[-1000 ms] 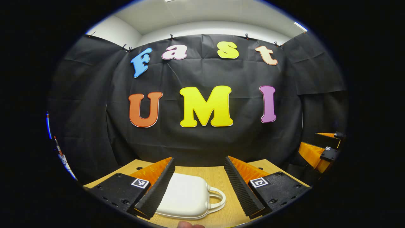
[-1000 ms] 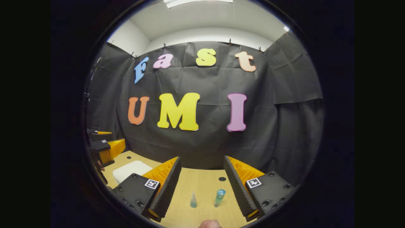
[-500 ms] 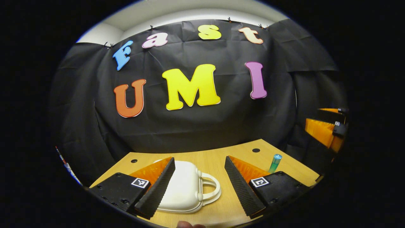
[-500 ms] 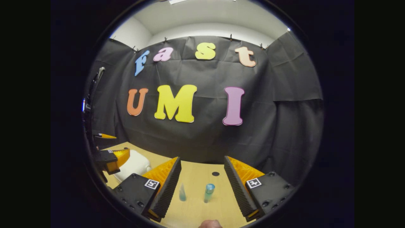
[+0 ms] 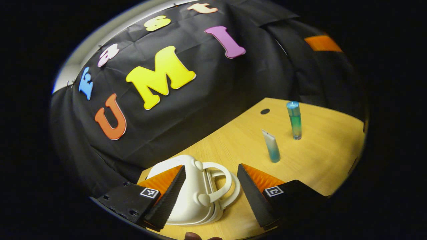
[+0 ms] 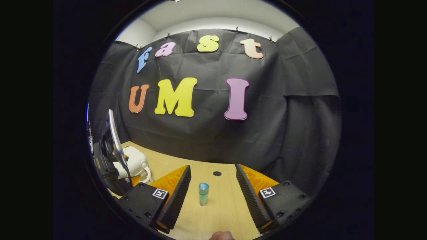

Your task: First open the suitcase, pack the skin care products into it, and then close the suitcase.

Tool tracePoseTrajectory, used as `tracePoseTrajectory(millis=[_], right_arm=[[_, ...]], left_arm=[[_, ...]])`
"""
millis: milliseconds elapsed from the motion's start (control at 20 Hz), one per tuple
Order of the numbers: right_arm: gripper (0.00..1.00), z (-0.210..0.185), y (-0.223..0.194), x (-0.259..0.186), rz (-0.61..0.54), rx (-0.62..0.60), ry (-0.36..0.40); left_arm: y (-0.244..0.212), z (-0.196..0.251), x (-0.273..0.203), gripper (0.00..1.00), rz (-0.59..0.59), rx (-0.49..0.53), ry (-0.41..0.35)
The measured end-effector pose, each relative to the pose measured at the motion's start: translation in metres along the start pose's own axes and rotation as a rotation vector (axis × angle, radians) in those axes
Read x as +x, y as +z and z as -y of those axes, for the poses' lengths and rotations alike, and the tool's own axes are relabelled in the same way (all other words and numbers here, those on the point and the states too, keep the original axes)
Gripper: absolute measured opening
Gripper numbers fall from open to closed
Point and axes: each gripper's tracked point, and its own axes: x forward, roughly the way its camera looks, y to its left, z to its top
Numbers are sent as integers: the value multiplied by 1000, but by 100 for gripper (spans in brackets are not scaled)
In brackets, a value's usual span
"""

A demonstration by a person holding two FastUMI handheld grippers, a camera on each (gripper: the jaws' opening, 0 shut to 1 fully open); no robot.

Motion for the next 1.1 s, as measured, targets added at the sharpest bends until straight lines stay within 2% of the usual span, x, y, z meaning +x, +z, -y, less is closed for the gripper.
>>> tracePoseTrajectory(millis=[150, 400, 450, 600, 650, 700, 750, 900, 1050, 1100], right_arm=[[80, 19, -9, 1, -15, 6, -8], [80, 55, -24, -7, -36, 14, -67], [80, 62, -26, -10, -42, 19, -85], [81, 69, -36, -14, -63, 37, -126], [81, 69, -38, -15, -67, 40, -134], [81, 67, -39, -16, -68, 40, -140], [81, 65, -38, -17, -67, 39, -145], [81, 55, -33, -21, -55, 25, -154], [81, 46, -24, -27, -39, 15, -163], [81, 41, -22, -28, -37, 14, -163]], left_arm=[[-29, 15, 17, 100, -94, 136, 1], [-54, 25, 50, 87, -198, 242, -3], [-56, 24, 55, 78, -206, 257, -4], [-59, 24, 65, 71, -231, 292, -20], [-63, 24, 69, 61, -247, 288, -32], [-67, 26, 70, 56, -270, 281, -47], [-70, 28, 69, 41, -288, 275, -57], [-62, 30, 67, 30, -277, 285, -59], [-52, 29, 63, 14, -239, 267, -82], [-52, 27, 62, 12, -237, 248, -80]])
